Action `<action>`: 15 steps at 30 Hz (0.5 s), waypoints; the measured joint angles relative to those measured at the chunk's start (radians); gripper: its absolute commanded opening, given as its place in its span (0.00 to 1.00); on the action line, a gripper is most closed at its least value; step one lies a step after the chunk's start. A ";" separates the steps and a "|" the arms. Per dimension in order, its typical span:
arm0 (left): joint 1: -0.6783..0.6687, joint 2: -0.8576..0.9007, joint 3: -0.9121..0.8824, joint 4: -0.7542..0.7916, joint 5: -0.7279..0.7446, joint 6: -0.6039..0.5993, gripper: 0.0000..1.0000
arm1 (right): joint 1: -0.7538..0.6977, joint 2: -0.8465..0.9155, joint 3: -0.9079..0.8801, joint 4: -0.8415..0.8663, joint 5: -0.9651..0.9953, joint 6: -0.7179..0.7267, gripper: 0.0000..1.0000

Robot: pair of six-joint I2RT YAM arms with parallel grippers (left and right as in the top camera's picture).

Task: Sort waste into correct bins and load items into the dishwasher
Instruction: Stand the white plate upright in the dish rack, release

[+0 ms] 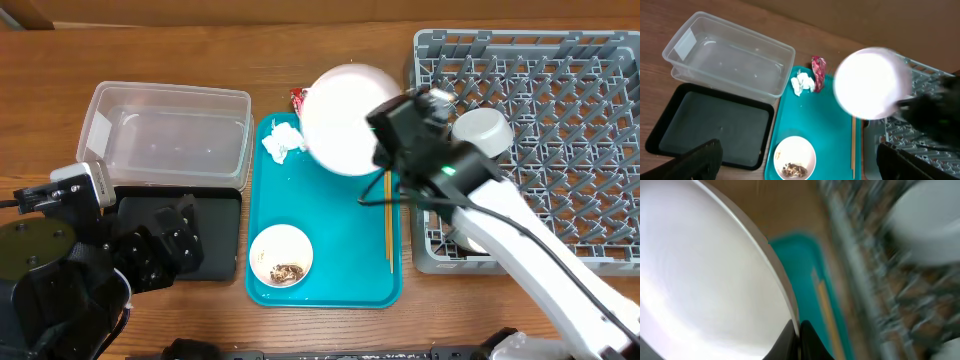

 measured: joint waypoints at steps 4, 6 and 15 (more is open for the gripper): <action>0.000 0.000 0.000 0.000 0.000 0.000 1.00 | -0.021 -0.084 0.004 -0.010 0.248 -0.099 0.04; 0.000 0.000 0.000 0.000 0.000 0.000 1.00 | -0.039 -0.091 0.005 -0.031 0.366 -0.148 0.04; 0.000 0.000 0.000 0.000 0.000 0.000 1.00 | -0.275 -0.079 0.005 -0.072 0.787 -0.239 0.04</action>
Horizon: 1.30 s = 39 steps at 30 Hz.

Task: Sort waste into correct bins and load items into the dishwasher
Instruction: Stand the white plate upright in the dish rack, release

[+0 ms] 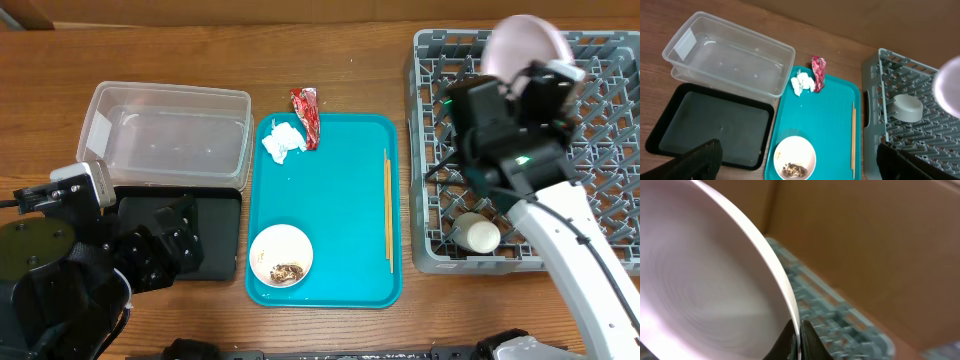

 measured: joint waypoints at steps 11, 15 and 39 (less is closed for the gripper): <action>0.000 0.000 0.000 0.000 0.000 0.000 1.00 | -0.208 0.100 0.000 0.000 -0.014 -0.011 0.04; 0.000 0.000 0.000 0.000 0.000 0.000 1.00 | -0.208 0.164 0.000 0.002 -0.024 -0.025 0.04; 0.000 0.000 0.000 0.000 0.000 0.000 1.00 | -0.064 0.284 -0.002 -0.080 0.011 -0.090 0.53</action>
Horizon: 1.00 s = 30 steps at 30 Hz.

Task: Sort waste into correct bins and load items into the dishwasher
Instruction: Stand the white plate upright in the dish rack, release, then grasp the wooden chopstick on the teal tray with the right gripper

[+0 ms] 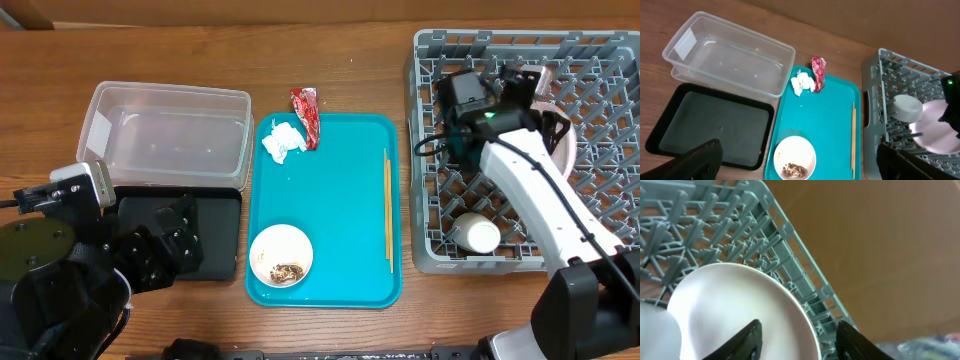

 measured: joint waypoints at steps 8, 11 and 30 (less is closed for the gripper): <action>0.000 0.000 0.000 0.000 0.000 0.000 1.00 | 0.145 -0.017 0.040 -0.047 0.016 -0.010 0.62; 0.000 0.000 0.000 0.000 0.000 0.000 1.00 | 0.224 -0.057 0.077 -0.071 -0.043 -0.011 0.63; 0.000 0.000 0.000 0.000 0.000 0.000 1.00 | 0.373 -0.029 -0.008 -0.088 -1.161 0.030 0.40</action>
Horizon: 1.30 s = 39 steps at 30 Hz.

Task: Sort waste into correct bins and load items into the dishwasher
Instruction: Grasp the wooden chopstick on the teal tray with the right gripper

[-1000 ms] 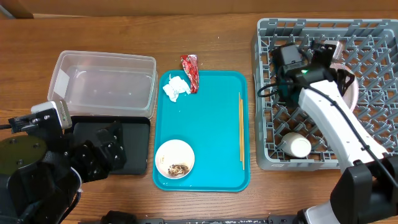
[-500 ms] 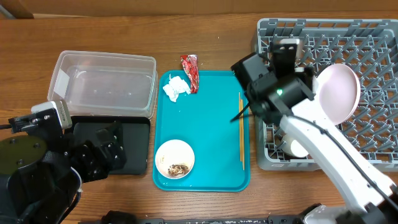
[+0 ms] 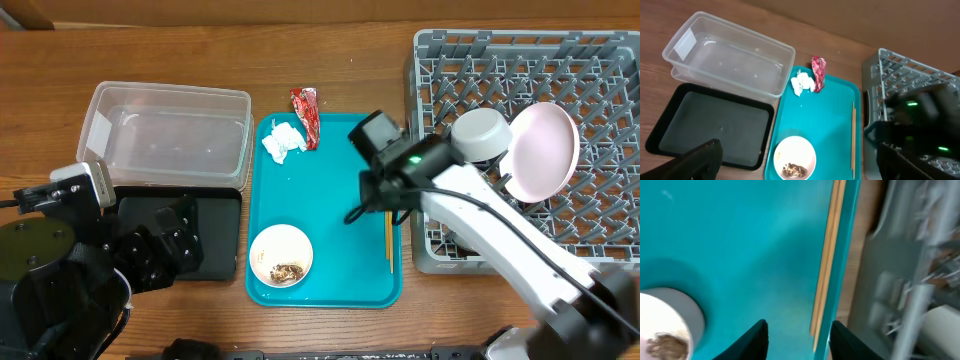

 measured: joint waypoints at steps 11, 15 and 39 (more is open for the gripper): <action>0.000 0.000 0.000 0.000 0.000 0.000 1.00 | 0.001 0.203 -0.018 0.059 -0.008 -0.027 0.40; 0.000 0.000 0.000 0.000 0.000 0.000 1.00 | 0.001 0.250 -0.018 0.095 -0.003 -0.038 0.40; 0.000 0.000 0.000 0.000 0.000 0.000 1.00 | -0.013 0.328 -0.018 0.113 0.031 -0.055 0.33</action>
